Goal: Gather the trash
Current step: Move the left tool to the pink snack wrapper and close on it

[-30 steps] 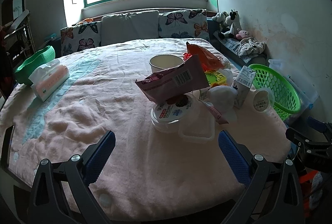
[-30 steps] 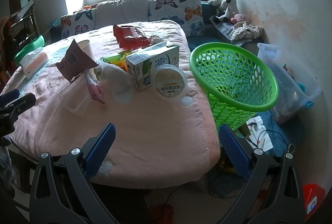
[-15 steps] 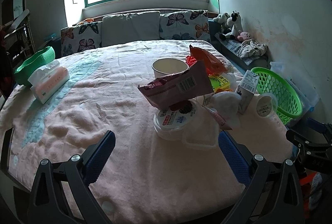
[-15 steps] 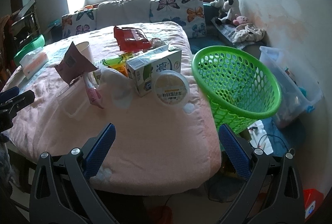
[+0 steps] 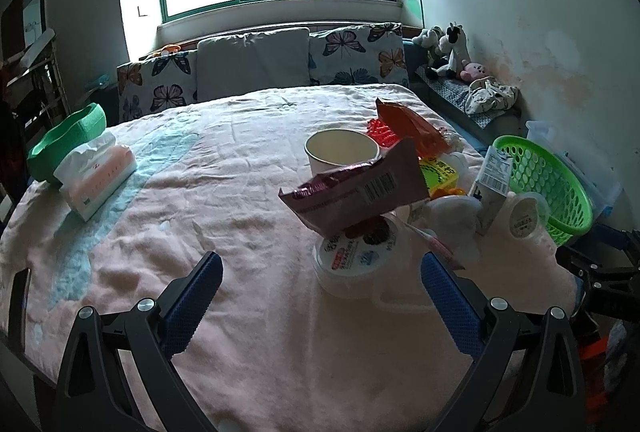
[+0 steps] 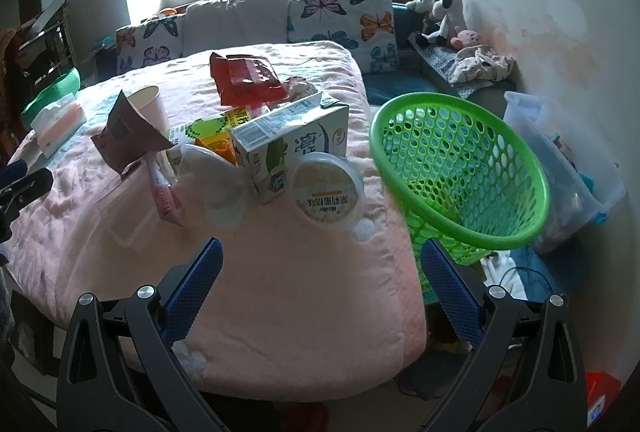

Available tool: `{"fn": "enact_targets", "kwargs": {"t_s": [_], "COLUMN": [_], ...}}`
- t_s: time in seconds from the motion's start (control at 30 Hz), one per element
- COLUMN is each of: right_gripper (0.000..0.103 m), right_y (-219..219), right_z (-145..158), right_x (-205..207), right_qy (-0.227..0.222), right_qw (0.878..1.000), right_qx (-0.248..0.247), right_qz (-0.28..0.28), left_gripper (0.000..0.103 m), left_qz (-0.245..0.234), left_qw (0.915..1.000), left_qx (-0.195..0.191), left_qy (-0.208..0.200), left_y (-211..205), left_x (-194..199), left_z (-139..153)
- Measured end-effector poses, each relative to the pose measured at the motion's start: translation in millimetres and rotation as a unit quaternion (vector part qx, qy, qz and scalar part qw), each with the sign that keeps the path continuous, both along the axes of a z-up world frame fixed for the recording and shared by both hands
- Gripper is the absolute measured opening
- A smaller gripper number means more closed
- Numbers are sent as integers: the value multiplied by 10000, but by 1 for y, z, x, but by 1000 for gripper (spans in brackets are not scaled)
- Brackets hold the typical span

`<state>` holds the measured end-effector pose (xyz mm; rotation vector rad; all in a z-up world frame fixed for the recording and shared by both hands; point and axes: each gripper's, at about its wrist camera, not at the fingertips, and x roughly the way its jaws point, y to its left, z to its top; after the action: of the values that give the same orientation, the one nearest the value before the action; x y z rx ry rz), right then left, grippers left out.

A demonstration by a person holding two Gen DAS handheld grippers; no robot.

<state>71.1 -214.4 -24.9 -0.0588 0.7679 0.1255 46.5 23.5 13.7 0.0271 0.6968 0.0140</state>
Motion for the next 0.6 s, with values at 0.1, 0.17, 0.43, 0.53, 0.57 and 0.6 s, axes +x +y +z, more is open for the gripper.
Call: {"fn": "enact_targets", "kwargs": {"t_s": [0.1,0.17,0.43,0.53,0.57,0.6], "right_gripper": [98,98,96,96,96,96], "right_y": [1,2,3,3,4,4], "right_z": [0,-1,-8,-10,-11,-11], "right_x": [6,10,26,30,32,33], "right_qy": [-9,6,105,149,160,164], "right_qw": [10000,10000,9999,9999,9999,9998], "right_qx": [-22,-31,-36,-10,-15,-26], "right_qz": [29,44,34,40,57,59], "left_gripper": [96,96,94,89,89,89], "left_qz": [-31,-72,-491,-759,-866,-1007], "left_qw": [10000,10000,9988,9970,9959,9944], "left_qx": [-27,-44,5,-109,-176,-243], "left_qy": [26,52,62,130,171,193], "left_y": [4,6,20,27,31,33], "left_x": [7,13,47,63,68,73], "left_z": [-1,-1,-4,-7,-8,-9]}}
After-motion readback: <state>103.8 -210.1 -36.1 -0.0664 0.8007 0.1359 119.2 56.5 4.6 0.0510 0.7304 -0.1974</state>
